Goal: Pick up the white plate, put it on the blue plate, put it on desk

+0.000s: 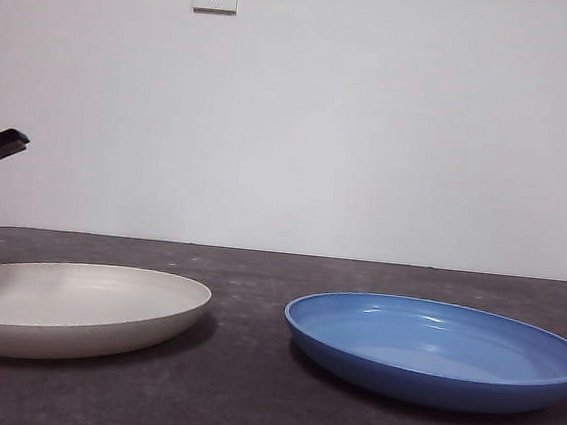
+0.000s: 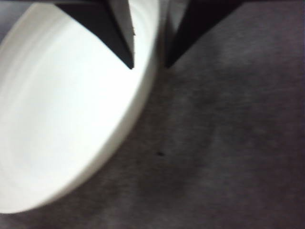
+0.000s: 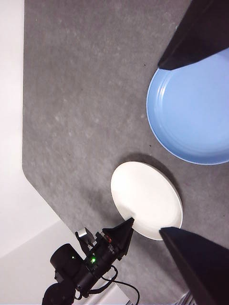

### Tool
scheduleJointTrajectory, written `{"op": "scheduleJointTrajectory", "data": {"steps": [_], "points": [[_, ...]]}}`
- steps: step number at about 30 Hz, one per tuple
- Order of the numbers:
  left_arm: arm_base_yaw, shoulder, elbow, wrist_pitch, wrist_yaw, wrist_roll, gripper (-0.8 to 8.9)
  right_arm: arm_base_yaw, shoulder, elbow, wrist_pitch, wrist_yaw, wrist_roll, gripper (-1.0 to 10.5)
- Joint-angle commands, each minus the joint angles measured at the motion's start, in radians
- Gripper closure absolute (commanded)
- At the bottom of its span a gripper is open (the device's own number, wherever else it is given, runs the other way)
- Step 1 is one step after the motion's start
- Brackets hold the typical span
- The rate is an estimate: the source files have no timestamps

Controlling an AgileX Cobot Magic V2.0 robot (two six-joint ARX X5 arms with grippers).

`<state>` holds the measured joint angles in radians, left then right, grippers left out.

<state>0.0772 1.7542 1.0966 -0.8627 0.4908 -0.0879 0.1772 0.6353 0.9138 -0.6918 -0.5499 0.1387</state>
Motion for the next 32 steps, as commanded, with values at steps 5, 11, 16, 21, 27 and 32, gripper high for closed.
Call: {"op": "scheduleJointTrajectory", "data": {"steps": [5, 11, 16, 21, 27, 32], "points": [[0.0, 0.024, 0.006, 0.014, -0.024, 0.006, 8.05, 0.004, 0.003, 0.016, 0.01, 0.0, 0.01, 3.9], [0.0, 0.021, 0.021, 0.006, -0.024, 0.006, 8.04, 0.004, 0.003, 0.016, 0.01, 0.0, 0.011, 3.9], [-0.013, -0.01, 0.082, -0.051, -0.022, -0.008, 8.04, 0.004, 0.0, 0.019, -0.009, 0.0, 0.019, 3.9], [-0.069, -0.019, 0.187, -0.189, -0.018, -0.019, 8.04, 0.004, -0.005, 0.047, -0.07, 0.001, 0.018, 3.9], [-0.192, -0.019, 0.304, -0.284, -0.019, -0.022, 8.04, 0.004, -0.005, 0.115, -0.135, 0.01, 0.005, 3.9], [-0.318, -0.019, 0.372, -0.287, -0.019, -0.064, 8.04, 0.004, -0.005, 0.194, -0.21, 0.101, -0.024, 3.9]]}}
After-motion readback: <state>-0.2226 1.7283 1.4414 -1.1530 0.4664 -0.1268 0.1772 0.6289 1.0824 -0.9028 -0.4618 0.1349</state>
